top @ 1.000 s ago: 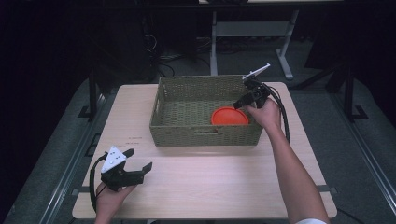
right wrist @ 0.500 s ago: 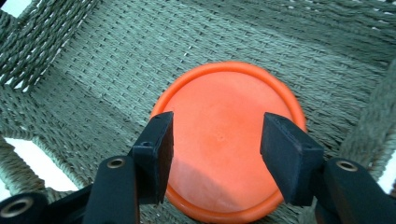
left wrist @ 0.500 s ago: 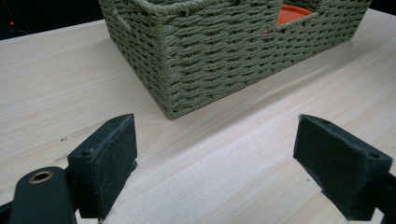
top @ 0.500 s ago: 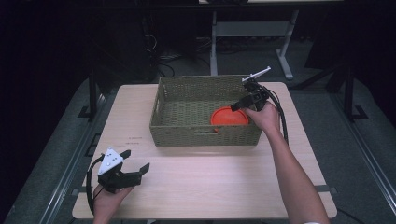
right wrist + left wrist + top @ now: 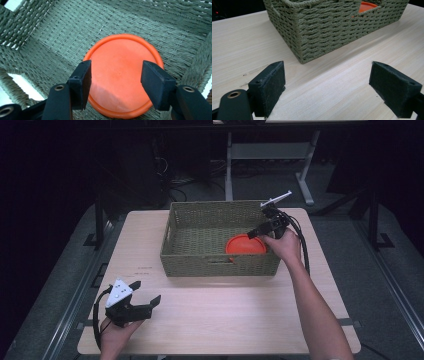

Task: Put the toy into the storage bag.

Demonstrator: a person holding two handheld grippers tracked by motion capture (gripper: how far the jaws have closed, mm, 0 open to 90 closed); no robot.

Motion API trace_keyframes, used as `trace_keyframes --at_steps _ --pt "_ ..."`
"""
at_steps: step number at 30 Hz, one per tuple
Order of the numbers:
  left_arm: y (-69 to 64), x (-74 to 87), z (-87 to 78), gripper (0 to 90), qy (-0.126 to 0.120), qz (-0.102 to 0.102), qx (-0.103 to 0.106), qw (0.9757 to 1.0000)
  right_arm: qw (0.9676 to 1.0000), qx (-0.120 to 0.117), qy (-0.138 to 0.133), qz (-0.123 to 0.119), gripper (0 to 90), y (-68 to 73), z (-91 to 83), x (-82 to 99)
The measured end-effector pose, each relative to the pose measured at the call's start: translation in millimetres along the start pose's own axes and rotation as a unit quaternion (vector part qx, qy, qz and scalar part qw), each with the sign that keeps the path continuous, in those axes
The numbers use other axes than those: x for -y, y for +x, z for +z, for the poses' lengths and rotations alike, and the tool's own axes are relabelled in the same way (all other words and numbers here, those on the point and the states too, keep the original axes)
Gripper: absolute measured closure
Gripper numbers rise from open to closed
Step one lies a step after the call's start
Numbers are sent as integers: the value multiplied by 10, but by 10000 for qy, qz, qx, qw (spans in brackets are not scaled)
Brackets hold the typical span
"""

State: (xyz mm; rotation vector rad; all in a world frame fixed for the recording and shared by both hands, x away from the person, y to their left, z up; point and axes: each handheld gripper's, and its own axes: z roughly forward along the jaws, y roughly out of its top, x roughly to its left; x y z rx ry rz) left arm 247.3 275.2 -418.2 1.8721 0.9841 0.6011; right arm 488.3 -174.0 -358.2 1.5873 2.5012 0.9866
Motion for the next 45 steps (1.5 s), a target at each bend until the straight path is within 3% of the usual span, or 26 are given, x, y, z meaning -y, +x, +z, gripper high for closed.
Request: trace_keyframes --at_steps 11,29,39,45 --pt "7 3 -8 130 4 1 -21 10000 9999 52 -79 -97 396 62 -59 2" --pt "-6 -3 10 130 36 38 -5 10000 9996 -161 -171 -130 352 138 -221 31" --pt "-23 -9 13 130 24 36 7 10000 9991 -247 -213 -283 348 253 -289 63" --pt "-35 -12 18 130 22 57 8 10000 9982 -443 -346 -205 349 269 -300 138"
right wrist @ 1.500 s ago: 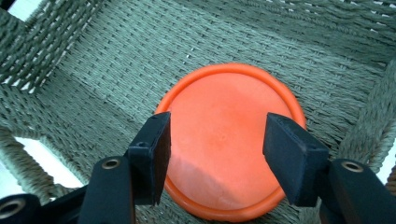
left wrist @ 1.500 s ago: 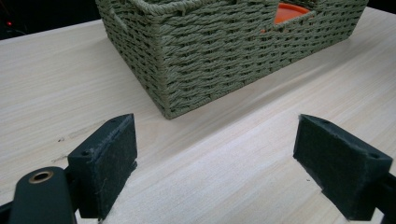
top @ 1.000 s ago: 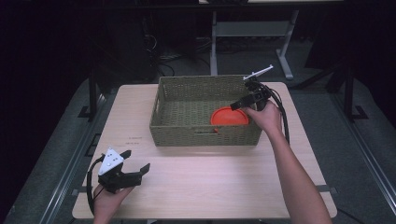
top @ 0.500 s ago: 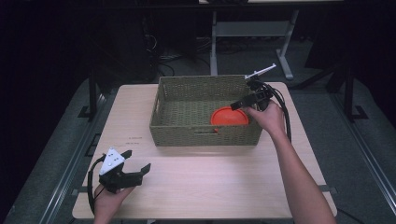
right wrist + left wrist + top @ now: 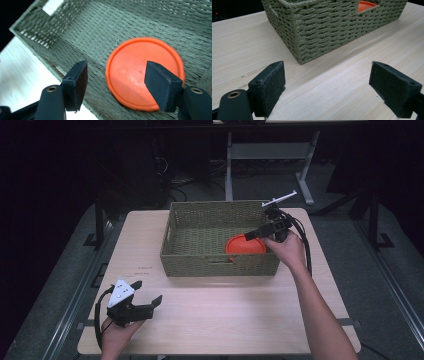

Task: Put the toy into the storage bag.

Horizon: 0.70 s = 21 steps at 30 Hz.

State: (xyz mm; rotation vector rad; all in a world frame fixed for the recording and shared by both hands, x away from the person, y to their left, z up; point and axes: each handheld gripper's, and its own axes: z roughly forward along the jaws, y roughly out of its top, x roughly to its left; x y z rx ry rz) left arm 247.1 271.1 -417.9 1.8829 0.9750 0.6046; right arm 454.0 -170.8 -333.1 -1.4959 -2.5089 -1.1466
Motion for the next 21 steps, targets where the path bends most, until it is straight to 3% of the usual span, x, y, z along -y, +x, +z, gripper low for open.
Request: trace_keyframes --at_steps 10,21 --pt "0 -1 5 130 17 18 -12 10000 9998 -60 -97 -138 343 73 -141 45" --pt "-11 -5 25 130 41 56 -9 10000 9997 -143 -127 -126 331 53 -205 154"
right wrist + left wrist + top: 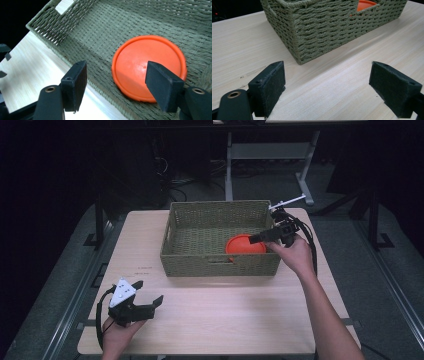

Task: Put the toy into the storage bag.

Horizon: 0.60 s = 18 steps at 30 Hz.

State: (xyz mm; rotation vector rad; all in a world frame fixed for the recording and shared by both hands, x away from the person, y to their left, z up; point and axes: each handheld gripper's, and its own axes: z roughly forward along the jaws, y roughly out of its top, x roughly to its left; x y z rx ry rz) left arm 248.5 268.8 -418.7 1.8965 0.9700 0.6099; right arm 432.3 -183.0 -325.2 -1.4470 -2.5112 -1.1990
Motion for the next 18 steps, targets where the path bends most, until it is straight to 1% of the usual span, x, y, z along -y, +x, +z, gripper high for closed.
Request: trace_keyframes --at_steps 4,8,15,17,18 --pt "6 4 2 130 -3 -32 -4 10000 10000 -50 25 -47 322 14 -18 27" --pt "10 7 0 130 22 -45 -9 10000 9999 -125 -33 -30 313 26 -54 50" --pt "13 9 -2 130 18 -45 -17 10000 9998 -130 -53 -131 305 99 -112 121" --pt "12 7 -2 130 22 -53 -19 10000 9996 -136 -81 -215 305 124 -145 162" --pt "10 8 -2 130 17 -54 -18 10000 9996 -136 -81 -215 305 124 -145 162"
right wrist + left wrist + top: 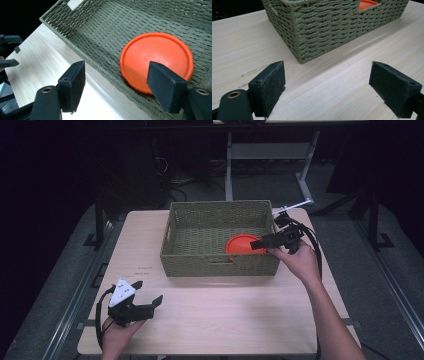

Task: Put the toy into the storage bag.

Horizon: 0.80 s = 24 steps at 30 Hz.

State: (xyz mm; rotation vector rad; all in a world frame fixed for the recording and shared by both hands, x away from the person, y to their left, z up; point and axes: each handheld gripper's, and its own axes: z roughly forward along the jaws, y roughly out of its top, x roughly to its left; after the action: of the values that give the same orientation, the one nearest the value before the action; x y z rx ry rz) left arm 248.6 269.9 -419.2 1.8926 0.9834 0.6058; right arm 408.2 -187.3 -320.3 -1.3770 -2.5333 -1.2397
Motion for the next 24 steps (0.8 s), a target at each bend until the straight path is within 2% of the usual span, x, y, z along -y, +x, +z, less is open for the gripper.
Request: trace_keyframes --at_steps 7,16,24 --pt "-13 0 9 130 27 92 29 9999 10000 -41 32 -5 303 8 -70 103" --pt "-3 2 1 130 -28 63 2 10000 10000 -53 -18 -14 304 -28 -139 309" --pt "0 2 3 130 -13 29 0 10000 9998 -154 -76 31 300 -78 -234 485"
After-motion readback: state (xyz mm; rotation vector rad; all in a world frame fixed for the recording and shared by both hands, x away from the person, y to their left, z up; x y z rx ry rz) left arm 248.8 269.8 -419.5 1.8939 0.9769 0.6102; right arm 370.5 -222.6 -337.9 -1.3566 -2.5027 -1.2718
